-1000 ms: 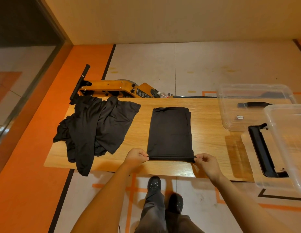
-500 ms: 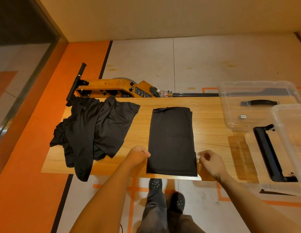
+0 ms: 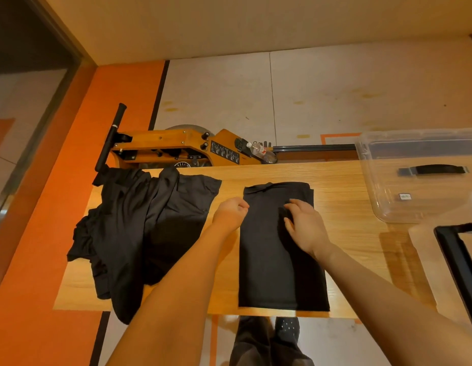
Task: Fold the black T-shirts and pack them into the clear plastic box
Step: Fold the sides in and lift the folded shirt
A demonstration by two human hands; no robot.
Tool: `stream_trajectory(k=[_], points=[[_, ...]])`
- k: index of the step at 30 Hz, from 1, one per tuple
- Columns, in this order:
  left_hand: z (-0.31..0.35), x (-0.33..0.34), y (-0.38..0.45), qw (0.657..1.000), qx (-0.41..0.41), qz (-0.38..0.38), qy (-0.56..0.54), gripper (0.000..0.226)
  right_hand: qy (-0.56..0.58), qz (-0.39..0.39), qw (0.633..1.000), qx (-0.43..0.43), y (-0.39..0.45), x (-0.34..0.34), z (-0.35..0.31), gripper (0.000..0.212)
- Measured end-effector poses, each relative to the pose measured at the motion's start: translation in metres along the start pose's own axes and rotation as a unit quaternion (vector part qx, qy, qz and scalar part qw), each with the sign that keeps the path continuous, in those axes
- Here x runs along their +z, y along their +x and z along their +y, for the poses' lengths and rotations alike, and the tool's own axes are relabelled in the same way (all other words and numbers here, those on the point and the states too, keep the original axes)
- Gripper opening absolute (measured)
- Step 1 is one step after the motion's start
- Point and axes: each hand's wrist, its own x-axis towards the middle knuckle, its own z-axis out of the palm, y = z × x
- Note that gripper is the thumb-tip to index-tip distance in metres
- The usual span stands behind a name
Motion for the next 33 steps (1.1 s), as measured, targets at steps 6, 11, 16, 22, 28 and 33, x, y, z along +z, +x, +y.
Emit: stream_trajectory(k=[6, 11, 16, 22, 28, 33], points=[[-0.004, 0.002, 0.032, 0.998, 0.035, -0.023, 0.044, 0.036, -0.013, -0.012, 1.0, -0.012, 0.031, 0.014, -0.007, 0.056], [-0.019, -0.002, 0.048, 0.998, 0.043, -0.014, 0.038, 0.032, -0.031, -0.03, 0.999, -0.028, 0.046, 0.021, 0.0, 0.069], [-0.02, -0.005, 0.057, 0.998, 0.058, 0.002, 0.015, 0.032, -0.057, -0.062, 0.996, -0.023, 0.049, 0.029, 0.009, 0.08], [-0.019, -0.007, 0.068, 0.997, 0.071, 0.012, 0.013, 0.033, -0.056, -0.039, 0.997, -0.037, 0.045, 0.042, 0.02, 0.082], [-0.01, -0.005, 0.08, 0.997, 0.064, 0.044, 0.014, 0.016, -0.043, -0.002, 0.999, -0.025, 0.046, 0.05, 0.023, 0.078], [-0.006, -0.006, 0.087, 0.997, 0.067, 0.044, 0.013, 0.007, -0.051, 0.002, 0.998, -0.033, 0.047, 0.051, 0.029, 0.075]])
